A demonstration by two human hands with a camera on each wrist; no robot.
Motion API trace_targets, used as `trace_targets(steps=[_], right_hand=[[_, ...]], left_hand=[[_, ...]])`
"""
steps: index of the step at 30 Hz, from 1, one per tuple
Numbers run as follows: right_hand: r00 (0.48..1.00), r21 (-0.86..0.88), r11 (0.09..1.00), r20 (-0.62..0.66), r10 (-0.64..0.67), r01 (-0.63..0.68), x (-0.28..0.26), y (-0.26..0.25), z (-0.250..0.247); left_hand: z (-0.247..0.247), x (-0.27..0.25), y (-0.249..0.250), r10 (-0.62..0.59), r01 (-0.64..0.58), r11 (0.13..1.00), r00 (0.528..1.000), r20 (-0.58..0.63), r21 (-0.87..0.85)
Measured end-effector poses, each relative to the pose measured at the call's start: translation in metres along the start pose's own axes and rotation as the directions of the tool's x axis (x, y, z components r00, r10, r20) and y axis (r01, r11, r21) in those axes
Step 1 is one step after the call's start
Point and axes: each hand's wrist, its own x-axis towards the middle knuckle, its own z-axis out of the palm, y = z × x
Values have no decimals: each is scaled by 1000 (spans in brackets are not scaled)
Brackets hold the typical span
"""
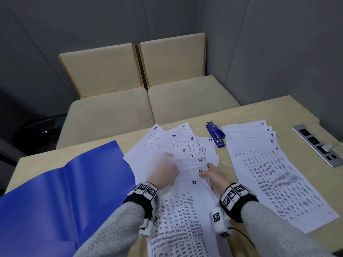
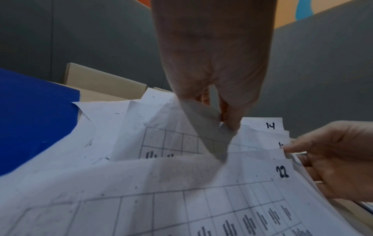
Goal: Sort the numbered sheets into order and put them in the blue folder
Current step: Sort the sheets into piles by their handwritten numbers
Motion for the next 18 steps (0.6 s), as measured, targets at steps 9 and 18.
trace_targets(steps=[9, 18], right_hand=[[1000, 4, 1000, 1, -9, 9, 3, 3, -1], [1000, 6, 1000, 27, -6, 6, -2, 1, -2]], left_hand=[[-3, 2, 4, -119, 113, 985, 992, -43, -128], [-1, 1, 2, -227, 194, 947, 968, -107, -255]])
